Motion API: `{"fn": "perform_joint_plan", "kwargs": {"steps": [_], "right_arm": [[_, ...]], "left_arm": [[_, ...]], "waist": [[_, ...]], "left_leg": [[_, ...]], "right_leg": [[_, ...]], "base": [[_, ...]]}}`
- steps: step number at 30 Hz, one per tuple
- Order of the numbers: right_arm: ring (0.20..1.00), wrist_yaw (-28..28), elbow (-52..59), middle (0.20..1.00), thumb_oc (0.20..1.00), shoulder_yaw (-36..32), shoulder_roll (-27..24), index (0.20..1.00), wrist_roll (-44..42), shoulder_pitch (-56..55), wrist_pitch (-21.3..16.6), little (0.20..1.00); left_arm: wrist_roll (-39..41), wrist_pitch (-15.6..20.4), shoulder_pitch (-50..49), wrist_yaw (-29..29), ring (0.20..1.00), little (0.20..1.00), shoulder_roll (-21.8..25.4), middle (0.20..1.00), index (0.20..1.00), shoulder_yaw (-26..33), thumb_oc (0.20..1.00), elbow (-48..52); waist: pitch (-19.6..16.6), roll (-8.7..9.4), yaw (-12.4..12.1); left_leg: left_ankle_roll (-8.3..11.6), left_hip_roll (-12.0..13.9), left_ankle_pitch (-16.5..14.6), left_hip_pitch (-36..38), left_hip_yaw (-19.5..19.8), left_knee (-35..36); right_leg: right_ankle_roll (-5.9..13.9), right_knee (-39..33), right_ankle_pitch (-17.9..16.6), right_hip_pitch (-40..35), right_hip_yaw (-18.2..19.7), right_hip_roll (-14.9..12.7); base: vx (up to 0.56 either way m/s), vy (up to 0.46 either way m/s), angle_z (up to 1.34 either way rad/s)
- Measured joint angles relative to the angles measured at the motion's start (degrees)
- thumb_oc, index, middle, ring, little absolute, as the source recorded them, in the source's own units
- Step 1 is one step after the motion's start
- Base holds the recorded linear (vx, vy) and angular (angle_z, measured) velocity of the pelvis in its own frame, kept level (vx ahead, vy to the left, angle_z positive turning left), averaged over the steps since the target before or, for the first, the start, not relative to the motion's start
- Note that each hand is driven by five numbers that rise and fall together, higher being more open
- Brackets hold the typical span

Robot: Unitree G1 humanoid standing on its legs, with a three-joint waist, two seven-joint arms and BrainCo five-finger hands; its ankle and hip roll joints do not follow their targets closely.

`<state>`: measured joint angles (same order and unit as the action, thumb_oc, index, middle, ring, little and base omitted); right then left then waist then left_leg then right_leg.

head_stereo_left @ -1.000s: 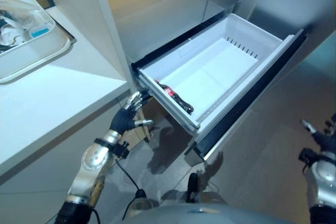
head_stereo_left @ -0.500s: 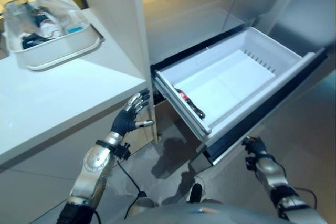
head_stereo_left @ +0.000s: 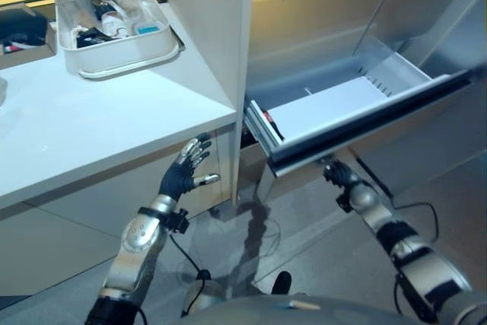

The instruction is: Take the drinks into the refrigerator

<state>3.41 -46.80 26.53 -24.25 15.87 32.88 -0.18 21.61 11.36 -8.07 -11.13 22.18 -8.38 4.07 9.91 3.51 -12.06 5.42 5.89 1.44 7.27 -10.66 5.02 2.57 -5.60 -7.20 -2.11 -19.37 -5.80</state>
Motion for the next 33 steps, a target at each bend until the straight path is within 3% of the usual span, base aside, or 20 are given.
{"fn": "perform_joint_plan", "kwargs": {"steps": [5, 7, 8, 15, 19, 22, 23, 26, 30, 33], "right_arm": [[0.219, -0.5, 7.3, 0.219, 0.219, 1.1, 3.6, 0.219, 4.8, 8.5, -3.7, 0.219], [0.645, -0.6, 9.0, 0.645, 0.645, 1.1, 4.6, 0.645, 5.6, 9.9, -4.8, 0.645], [1.000, -0.7, 9.6, 1.000, 1.000, 1.1, 4.8, 1.000, 6.1, 9.9, -4.8, 1.000], [1.000, -0.8, 8.1, 1.000, 1.000, -0.4, 5.3, 1.000, 5.9, 3.3, -4.7, 1.000], [1.000, 0.8, 3.5, 1.000, 1.000, -10.0, 10.0, 1.000, -1.4, -9.8, -4.7, 1.000], [1.000, 1.6, 0.4, 1.000, 1.000, -10.8, 10.9, 1.000, -6.4, -15.0, -2.9, 1.000], [1.000, 2.4, -3.8, 1.000, 1.000, -14.1, 12.8, 1.000, -8.6, -17.6, -4.4, 1.000], [1.000, 2.5, -14.7, 1.000, 1.000, -14.7, 15.5, 1.000, -13.4, -22.0, -3.0, 1.000], [1.000, 2.2, -20.9, 1.000, 1.000, -14.9, 17.5, 1.000, -15.5, -28.0, -2.1, 1.000], [1.000, 2.2, -23.4, 1.000, 1.000, -14.9, 17.6, 1.000, -15.5, -29.3, -2.3, 1.000]], "left_arm": [[0.0, 0.0, 0.5, 0.4, 1.000, 1.000, -0.3, 1.000, 1.000, -0.2, 1.000, -0.3], [0.0, 0.0, 0.7, 0.4, 1.000, 1.000, -0.3, 1.000, 1.000, -0.4, 1.000, -0.4], [0.0, 0.0, 0.8, 0.5, 1.000, 1.000, -0.5, 1.000, 1.000, -0.4, 1.000, -0.5], [0.2, 0.0, 1.0, 0.9, 1.000, 1.000, -1.0, 1.000, 1.000, -0.9, 1.000, -2.2], [0.6, -0.8, 0.5, 2.2, 1.000, 1.000, -2.8, 1.000, 1.000, -1.4, 1.000, -8.9], [0.5, -1.9, 0.3, 4.2, 1.000, 1.000, -3.9, 1.000, 1.000, -1.4, 1.000, -12.0], [0.5, -1.7, 0.4, 4.8, 1.000, 1.000, -5.0, 1.000, 1.000, -1.0, 1.000, -14.3], [0.4, -2.5, 2.2, 7.5, 1.000, 1.000, -8.4, 1.000, 1.000, 0.4, 1.000, -28.0], [-1.3, -3.5, 3.2, 10.0, 1.000, 1.000, -10.0, 1.000, 1.000, 1.1, 1.000, -42.8], [-5.4, -3.7, 4.3, 11.7, 1.000, 1.000, -10.0, 1.000, 1.000, 1.2, 1.000, -49.1]], "waist": [[0.0, 0.01, -1.8], [-0.1, 0.04, -2.8], [-0.1, 0.17, -3.5], [-0.2, 0.33, -4.0], [-0.3, 0.49, -2.9], [-0.1, 0.67, -2.4], [-0.3, 0.91, -1.2], [-0.3, 0.88, 0.3], [-0.1, 0.57, 3.2], [-0.2, 0.27, 3.3]], "left_leg": [[0.07, -0.3, 0.3, 0.0, 0.9, 0.0], [0.02, -0.7, 0.3, 0.0, 1.5, 0.0], [0.00, -0.8, 0.3, -0.1, 1.6, 0.0], [-0.11, -1.1, 0.2, 0.0, 2.1, 0.0], [-0.34, -1.3, 0.3, 0.0, 2.9, 0.0], [-0.51, -1.2, 0.2, -0.4, 2.9, 0.0], [-0.54, -1.2, 0.3, -0.6, 3.0, 0.0], [-0.66, -1.4, 0.1, -0.4, 3.0, 0.0], [-0.61, -1.2, -0.1, -0.3, 2.8, 0.0], [-0.59, -1.0, -0.3, 0.1, 1.9, 0.0]], "right_leg": [[0.11, 0.0, 0.2, -0.5, -0.7, -0.2], [0.39, 0.0, 0.4, -0.8, -1.3, -0.5], [0.50, 0.1, 0.5, -0.8, -1.6, -0.7], [0.65, 0.3, 0.6, -1.2, -2.0, -1.0], [1.23, 0.3, 1.0, -1.6, -2.7, -1.3], [1.33, 0.3, 1.1, -1.2, -2.7, -1.5], [1.39, 0.3, 1.2, -1.3, -3.1, -1.5], [1.57, 0.3, 1.4, -1.4, -3.2, -1.6], [1.36, 0.2, 1.3, -1.2, -2.8, -1.5], [1.35, 0.1, 1.5, -1.5, -2.5, -1.4]], "base": [[0.00, 0.005, 0.10], [0.00, 0.003, 0.16], [0.00, 0.004, 0.07], [0.00, 0.005, 0.04], [0.00, 0.002, 0.10], [0.00, -0.003, -0.01], [-0.01, -0.001, 0.08], [0.00, 0.001, 0.00], [0.01, 0.008, -0.03], [0.03, 0.017, -0.08]]}}
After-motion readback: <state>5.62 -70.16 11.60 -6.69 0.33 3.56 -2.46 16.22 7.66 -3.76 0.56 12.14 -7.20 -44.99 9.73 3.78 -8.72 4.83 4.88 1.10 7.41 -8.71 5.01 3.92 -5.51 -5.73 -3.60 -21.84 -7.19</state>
